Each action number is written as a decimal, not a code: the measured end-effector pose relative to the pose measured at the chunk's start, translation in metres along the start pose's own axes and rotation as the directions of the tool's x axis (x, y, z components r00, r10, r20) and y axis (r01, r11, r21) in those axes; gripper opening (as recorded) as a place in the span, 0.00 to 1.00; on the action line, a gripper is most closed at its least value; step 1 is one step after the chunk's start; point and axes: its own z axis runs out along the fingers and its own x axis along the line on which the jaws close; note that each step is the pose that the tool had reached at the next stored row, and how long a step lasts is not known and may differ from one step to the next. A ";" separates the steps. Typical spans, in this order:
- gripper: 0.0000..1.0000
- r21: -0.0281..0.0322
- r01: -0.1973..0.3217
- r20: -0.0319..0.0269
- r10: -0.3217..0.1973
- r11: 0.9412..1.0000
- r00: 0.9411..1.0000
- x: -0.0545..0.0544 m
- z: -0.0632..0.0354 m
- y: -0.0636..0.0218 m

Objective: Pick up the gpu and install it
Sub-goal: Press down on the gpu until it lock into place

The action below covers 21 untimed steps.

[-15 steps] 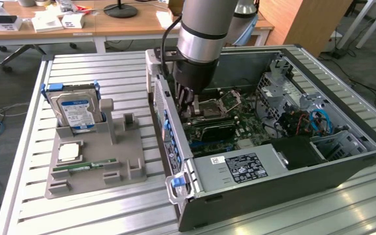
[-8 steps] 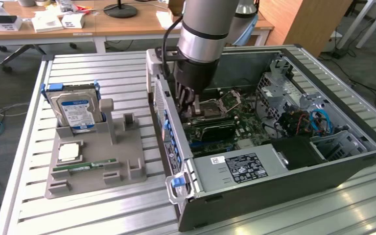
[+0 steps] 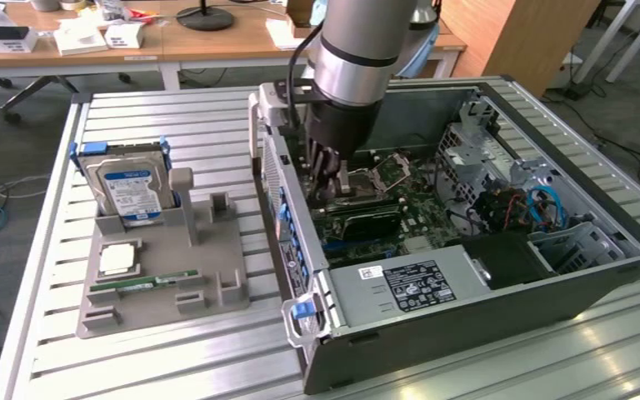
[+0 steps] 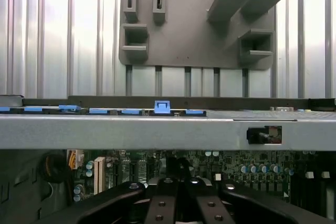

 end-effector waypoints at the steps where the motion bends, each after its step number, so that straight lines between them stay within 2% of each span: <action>1: 0.11 0.000 0.000 0.000 0.000 1.000 1.000 0.000 -0.0002 -0.0022; 11: 0.11 0.000 0.000 0.001 0.000 1.000 1.000 0.000 -0.0021 -0.0273; 21: 0.11 0.000 0.000 0.001 0.000 1.000 1.000 -0.001 -0.0034 -0.0444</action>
